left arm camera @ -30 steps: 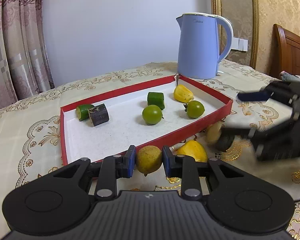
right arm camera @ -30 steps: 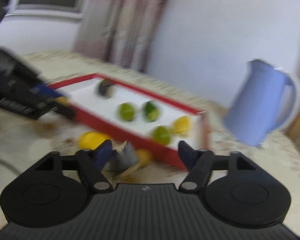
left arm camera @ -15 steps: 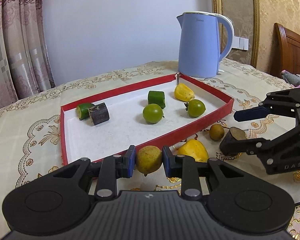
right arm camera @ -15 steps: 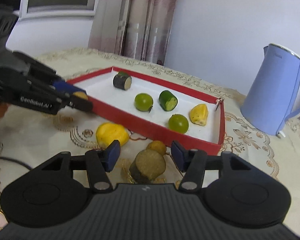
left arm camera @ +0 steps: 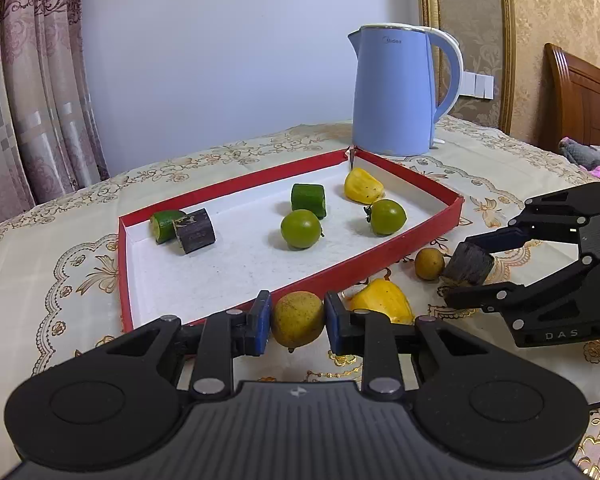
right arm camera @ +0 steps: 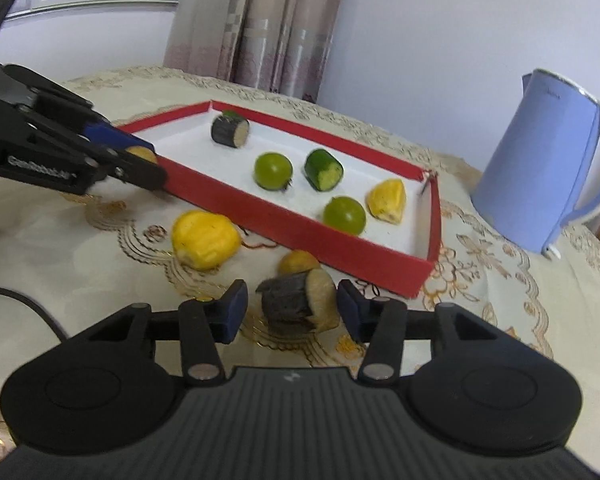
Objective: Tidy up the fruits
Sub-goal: 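Close the left gripper on a yellow lemon while the right gripper grasps the dark log piece, then carry the yellow lemon into the red tray and open the left gripper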
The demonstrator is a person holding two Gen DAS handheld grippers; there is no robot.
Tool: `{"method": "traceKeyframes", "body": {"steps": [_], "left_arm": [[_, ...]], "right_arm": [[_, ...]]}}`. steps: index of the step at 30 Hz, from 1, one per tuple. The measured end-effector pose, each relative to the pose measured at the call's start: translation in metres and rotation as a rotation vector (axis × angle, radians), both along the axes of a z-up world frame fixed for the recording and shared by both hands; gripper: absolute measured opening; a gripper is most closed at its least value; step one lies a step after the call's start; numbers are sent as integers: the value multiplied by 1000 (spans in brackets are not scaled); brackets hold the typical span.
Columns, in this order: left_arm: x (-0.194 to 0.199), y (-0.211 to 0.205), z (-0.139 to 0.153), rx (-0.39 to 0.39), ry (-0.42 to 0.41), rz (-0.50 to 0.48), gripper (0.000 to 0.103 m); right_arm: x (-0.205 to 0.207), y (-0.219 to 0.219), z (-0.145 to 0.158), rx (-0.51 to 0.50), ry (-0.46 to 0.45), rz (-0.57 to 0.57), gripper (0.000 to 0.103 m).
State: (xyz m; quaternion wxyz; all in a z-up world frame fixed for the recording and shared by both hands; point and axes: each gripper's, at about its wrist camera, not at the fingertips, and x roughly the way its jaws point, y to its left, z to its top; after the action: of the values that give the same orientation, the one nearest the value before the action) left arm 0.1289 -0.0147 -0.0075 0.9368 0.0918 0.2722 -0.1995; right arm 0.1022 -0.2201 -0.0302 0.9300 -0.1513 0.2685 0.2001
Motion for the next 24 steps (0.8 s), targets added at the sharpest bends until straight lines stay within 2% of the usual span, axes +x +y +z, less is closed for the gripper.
{"method": "traceKeyframes", "body": {"steps": [4, 10, 16, 24], "left_arm": [[0, 0, 0, 0, -1, -1, 27], [1, 0, 0, 3, 1, 4, 27], [1, 0, 1, 3, -1, 5, 27], [-1, 2, 4, -12, -18, 16, 27]], "right_arm": [[3, -2, -3, 1, 10, -13, 47], [4, -4, -3, -4, 8, -24, 30], [4, -2, -4, -10, 4, -20, 30], [5, -12, 2, 117, 22, 18, 30]]}}
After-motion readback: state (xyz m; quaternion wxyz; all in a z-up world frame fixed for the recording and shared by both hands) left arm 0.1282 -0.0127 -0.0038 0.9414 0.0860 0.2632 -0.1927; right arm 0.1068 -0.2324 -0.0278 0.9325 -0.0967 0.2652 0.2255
